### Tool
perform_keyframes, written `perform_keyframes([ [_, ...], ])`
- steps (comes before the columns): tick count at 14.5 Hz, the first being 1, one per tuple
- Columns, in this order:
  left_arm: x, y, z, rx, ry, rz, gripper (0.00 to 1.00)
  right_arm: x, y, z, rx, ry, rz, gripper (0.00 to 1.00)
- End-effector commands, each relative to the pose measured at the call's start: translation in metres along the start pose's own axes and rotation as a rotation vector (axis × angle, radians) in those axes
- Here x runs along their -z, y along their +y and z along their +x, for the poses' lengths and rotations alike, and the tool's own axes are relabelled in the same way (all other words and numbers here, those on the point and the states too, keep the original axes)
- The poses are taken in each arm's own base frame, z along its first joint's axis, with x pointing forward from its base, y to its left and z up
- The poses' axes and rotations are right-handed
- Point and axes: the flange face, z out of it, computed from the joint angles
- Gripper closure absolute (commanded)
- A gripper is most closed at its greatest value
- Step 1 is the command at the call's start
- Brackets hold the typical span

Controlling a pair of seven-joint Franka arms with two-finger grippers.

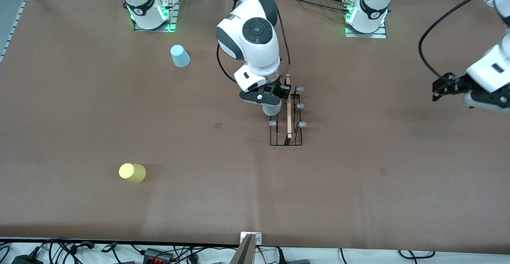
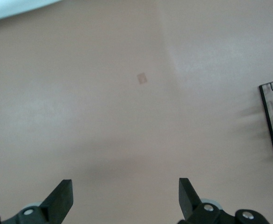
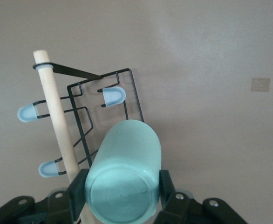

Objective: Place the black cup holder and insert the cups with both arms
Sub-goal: 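Lower the teal cup onto the rack and open the right gripper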

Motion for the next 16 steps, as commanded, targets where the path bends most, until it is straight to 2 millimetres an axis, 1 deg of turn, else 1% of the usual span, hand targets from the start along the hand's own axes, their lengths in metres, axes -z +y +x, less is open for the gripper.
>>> perform_keyframes([
  [1, 0.003, -0.010, -0.019, 0.093, 0.002, -0.079, 0.00, -0.002, -0.004, 0.001, -0.010, 0.020, -0.008, 0.56],
  [2, 0.003, -0.011, -0.021, 0.107, -0.013, -0.083, 0.00, -0.003, -0.004, 0.001, -0.010, 0.019, -0.006, 0.43],
  [4, 0.004, -0.009, -0.022, 0.097, -0.027, -0.086, 0.00, -0.006, -0.005, 0.002, -0.010, 0.023, 0.001, 0.13],
  [5, 0.005, -0.008, -0.021, 0.094, -0.026, -0.084, 0.00, -0.006, -0.005, 0.002, -0.011, 0.024, 0.007, 0.04],
  [6, 0.005, -0.008, -0.021, 0.092, -0.025, -0.084, 0.00, -0.006, -0.005, 0.002, -0.011, 0.025, 0.008, 0.00],
  [8, 0.002, -0.011, -0.021, 0.097, -0.032, -0.084, 0.00, -0.006, -0.006, 0.002, -0.007, 0.026, 0.013, 0.00],
  [10, 0.005, -0.009, -0.019, 0.093, -0.036, -0.085, 0.00, 0.001, 0.001, 0.014, -0.001, 0.028, 0.017, 0.00],
  [11, 0.005, -0.009, -0.020, 0.093, -0.041, -0.086, 0.00, 0.008, 0.011, 0.026, -0.018, 0.029, 0.020, 0.00],
  [13, 0.005, -0.008, -0.020, 0.090, -0.042, -0.087, 0.00, 0.027, 0.031, 0.044, 0.008, 0.037, 0.019, 0.00],
  [15, 0.008, -0.006, -0.021, 0.087, -0.048, -0.087, 0.00, 0.048, 0.062, 0.069, 0.058, 0.043, 0.008, 0.00],
  [16, 0.011, -0.004, -0.022, 0.083, -0.063, -0.090, 0.00, 0.055, 0.082, 0.082, 0.079, 0.044, -0.001, 0.00],
])
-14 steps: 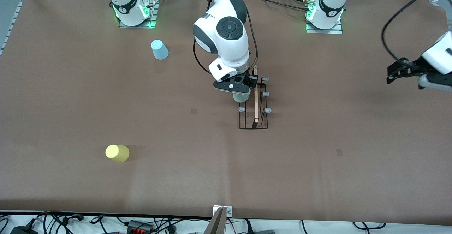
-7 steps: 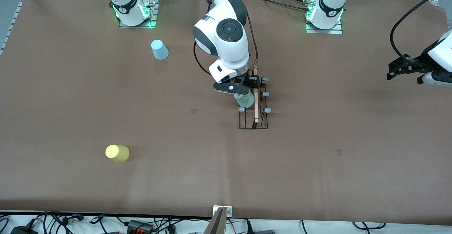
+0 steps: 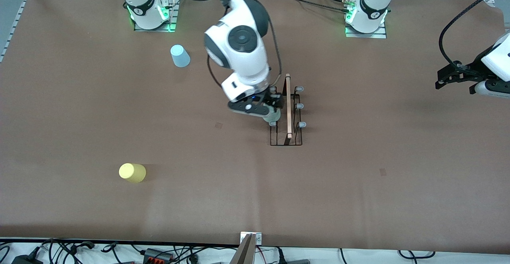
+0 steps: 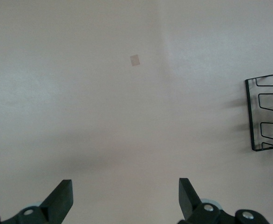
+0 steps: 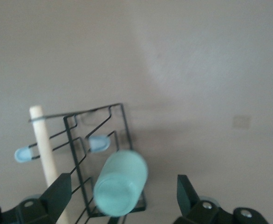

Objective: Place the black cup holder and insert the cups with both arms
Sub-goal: 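Move the right gripper over to the yellow cup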

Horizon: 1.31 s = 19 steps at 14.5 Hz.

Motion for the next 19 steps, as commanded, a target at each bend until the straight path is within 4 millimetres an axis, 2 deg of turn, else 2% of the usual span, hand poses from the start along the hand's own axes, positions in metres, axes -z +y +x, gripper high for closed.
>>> perform_keyframes([
  [1, 0.015, 0.008, -0.003, 0.000, -0.012, -0.015, 0.00, 0.028, 0.065, 0.027, 0.091, -0.011, -0.036, 0.00],
  [3, 0.016, 0.018, -0.001, -0.017, -0.011, -0.012, 0.00, 0.029, 0.122, 0.050, 0.184, -0.031, -0.067, 0.00],
  [5, 0.018, 0.019, -0.001, -0.020, -0.008, -0.012, 0.00, 0.027, 0.170, 0.078, 0.236, -0.045, -0.087, 0.00],
  [8, 0.017, 0.020, -0.001, -0.021, -0.012, -0.016, 0.00, 0.025, 0.247, 0.131, 0.315, -0.045, -0.109, 0.00],
  [10, 0.016, 0.020, 0.000, -0.021, -0.012, -0.015, 0.00, 0.013, 0.303, 0.158, 0.363, -0.019, -0.105, 0.00],
  [12, 0.017, 0.020, -0.001, -0.021, -0.012, -0.016, 0.00, 0.004, 0.349, 0.178, 0.385, 0.018, -0.103, 0.00],
  [14, 0.017, 0.019, -0.001, -0.020, -0.012, -0.016, 0.00, -0.014, 0.392, 0.198, 0.408, 0.022, -0.110, 0.00],
  [15, 0.017, 0.018, -0.001, -0.018, -0.014, -0.016, 0.00, -0.024, 0.413, 0.205, 0.429, 0.026, -0.112, 0.00],
  [17, 0.016, 0.019, -0.001, -0.020, -0.018, -0.017, 0.00, -0.037, 0.441, 0.214, 0.412, 0.024, -0.103, 0.00],
  [19, 0.016, 0.019, -0.002, -0.020, -0.017, -0.016, 0.00, -0.047, 0.448, 0.219, 0.398, 0.047, -0.099, 0.00],
])
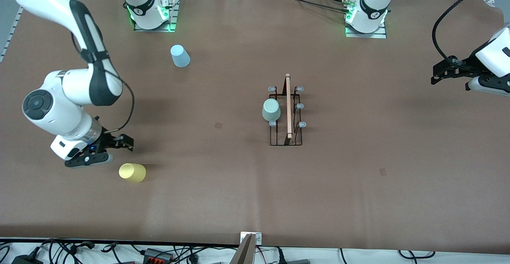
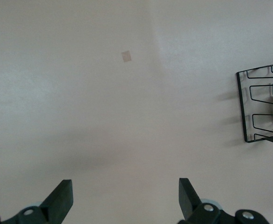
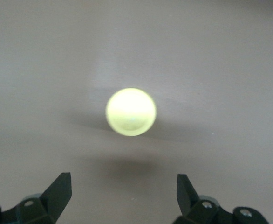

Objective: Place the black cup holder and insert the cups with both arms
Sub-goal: 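Lower the right gripper around the yellow cup and close it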

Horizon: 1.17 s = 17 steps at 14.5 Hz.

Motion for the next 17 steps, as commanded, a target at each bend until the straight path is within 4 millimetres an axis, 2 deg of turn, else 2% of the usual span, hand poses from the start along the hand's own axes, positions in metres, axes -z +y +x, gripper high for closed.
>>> perform_keyframes([
  [1, 0.006, 0.002, -0.002, 0.011, -0.003, -0.014, 0.00, -0.018, 0.004, 0.004, 0.008, 0.049, 0.008, 0.00],
  [4, 0.005, 0.001, -0.002, 0.012, -0.008, -0.015, 0.00, -0.051, 0.007, 0.004, -0.003, 0.060, 0.011, 0.00],
  [11, 0.004, -0.002, -0.003, 0.018, -0.011, -0.016, 0.00, -0.066, 0.004, 0.025, -0.004, 0.123, 0.009, 0.00],
  [17, 0.004, -0.002, -0.003, 0.018, -0.011, -0.016, 0.00, -0.080, -0.002, 0.024, -0.004, 0.130, 0.015, 0.00],
])
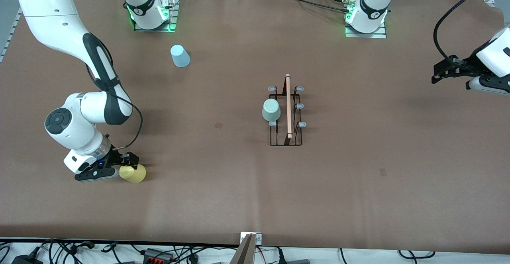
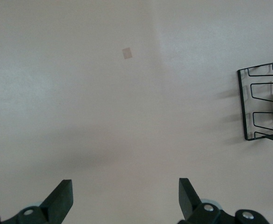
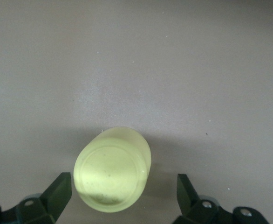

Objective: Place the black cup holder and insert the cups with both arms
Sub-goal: 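Lower the right gripper around the yellow cup and close it, then lift and carry the yellow cup over the rack beside the teal cup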

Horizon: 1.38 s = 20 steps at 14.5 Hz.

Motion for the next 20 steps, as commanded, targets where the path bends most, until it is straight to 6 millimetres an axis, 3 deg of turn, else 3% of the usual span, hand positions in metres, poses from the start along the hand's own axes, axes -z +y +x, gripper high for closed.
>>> perform_keyframes([
  [1, 0.005, 0.000, -0.001, 0.013, 0.000, -0.013, 0.00, -0.002, -0.003, 0.005, -0.003, 0.017, 0.019, 0.00],
  [2, 0.005, 0.000, -0.001, 0.013, 0.000, -0.013, 0.00, -0.002, -0.003, 0.005, -0.002, 0.017, 0.019, 0.00],
  [5, 0.005, 0.000, -0.001, 0.013, 0.000, -0.013, 0.00, 0.000, -0.008, 0.007, 0.016, 0.022, 0.022, 0.39],
  [6, 0.005, 0.000, -0.001, 0.013, 0.000, -0.013, 0.00, 0.002, -0.008, 0.009, 0.017, 0.026, 0.022, 0.46],
  [8, 0.005, -0.001, -0.002, 0.014, 0.000, -0.014, 0.00, 0.002, -0.008, 0.009, 0.018, 0.027, 0.021, 0.50],
  [10, 0.005, -0.001, -0.002, 0.014, 0.000, -0.014, 0.00, 0.003, -0.008, 0.010, 0.020, 0.027, 0.021, 0.62],
  [12, 0.005, -0.001, -0.002, 0.014, 0.000, -0.014, 0.00, 0.015, -0.014, 0.014, 0.022, 0.036, 0.023, 0.68],
  [14, 0.004, -0.001, -0.001, 0.014, -0.003, -0.014, 0.00, 0.054, -0.051, 0.019, 0.046, 0.009, 0.044, 0.68],
  [16, 0.004, -0.001, -0.001, 0.016, -0.003, -0.014, 0.00, 0.093, -0.089, 0.004, -0.008, -0.085, 0.060, 0.68],
  [18, 0.004, -0.002, -0.001, 0.016, -0.003, -0.014, 0.00, 0.130, -0.151, -0.021, -0.081, -0.140, 0.062, 0.68],
  [20, 0.004, -0.002, -0.001, 0.014, -0.003, -0.014, 0.00, 0.160, -0.231, -0.047, -0.175, -0.154, 0.077, 0.68],
])
